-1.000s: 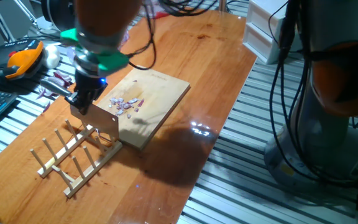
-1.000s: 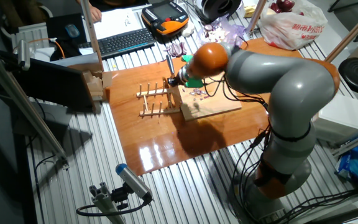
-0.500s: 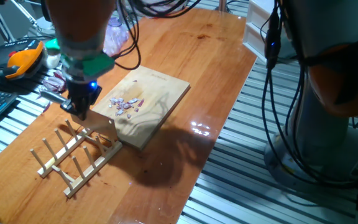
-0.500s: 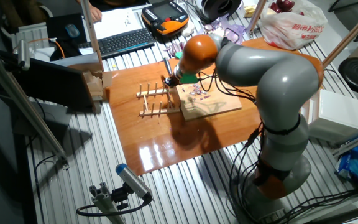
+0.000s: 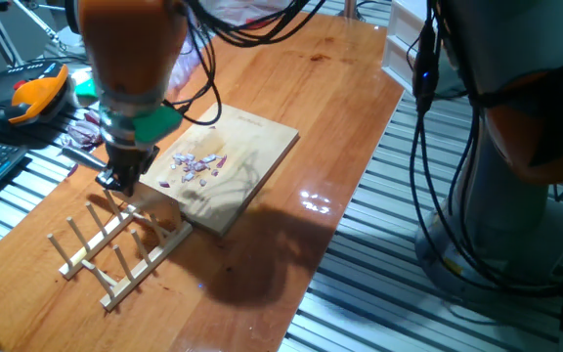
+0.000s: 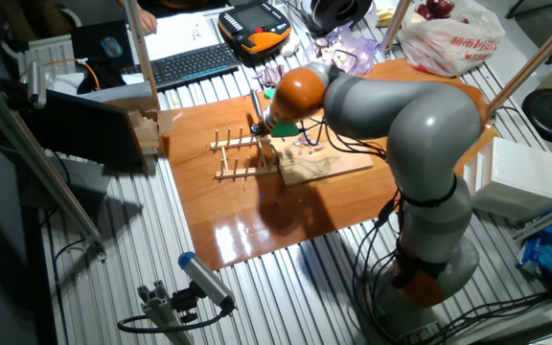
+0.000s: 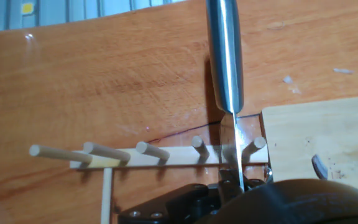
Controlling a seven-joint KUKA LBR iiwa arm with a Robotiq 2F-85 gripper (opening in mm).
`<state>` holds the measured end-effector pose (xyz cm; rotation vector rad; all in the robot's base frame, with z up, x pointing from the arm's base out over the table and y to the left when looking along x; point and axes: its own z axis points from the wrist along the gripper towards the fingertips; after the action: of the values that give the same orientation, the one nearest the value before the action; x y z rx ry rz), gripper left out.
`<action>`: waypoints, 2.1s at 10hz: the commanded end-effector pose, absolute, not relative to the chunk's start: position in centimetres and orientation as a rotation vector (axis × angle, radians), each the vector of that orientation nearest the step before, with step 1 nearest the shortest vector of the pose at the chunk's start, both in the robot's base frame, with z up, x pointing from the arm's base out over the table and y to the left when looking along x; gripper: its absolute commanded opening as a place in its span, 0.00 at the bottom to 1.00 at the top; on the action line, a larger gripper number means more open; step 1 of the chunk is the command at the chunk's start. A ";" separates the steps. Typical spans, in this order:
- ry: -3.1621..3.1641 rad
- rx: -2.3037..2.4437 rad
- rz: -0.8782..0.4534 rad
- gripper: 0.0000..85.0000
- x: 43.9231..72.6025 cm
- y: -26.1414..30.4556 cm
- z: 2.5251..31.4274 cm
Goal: Chop the onions
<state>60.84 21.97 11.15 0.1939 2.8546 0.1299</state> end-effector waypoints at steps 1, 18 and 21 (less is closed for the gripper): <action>2.869 0.194 0.116 0.00 60.9 22.0 11.0; 3.068 0.199 0.064 0.60 59.2 20.9 15.5; 3.137 -0.182 0.053 0.20 57.8 18.5 18.7</action>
<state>57.73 18.40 17.07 0.0346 3.1404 0.0569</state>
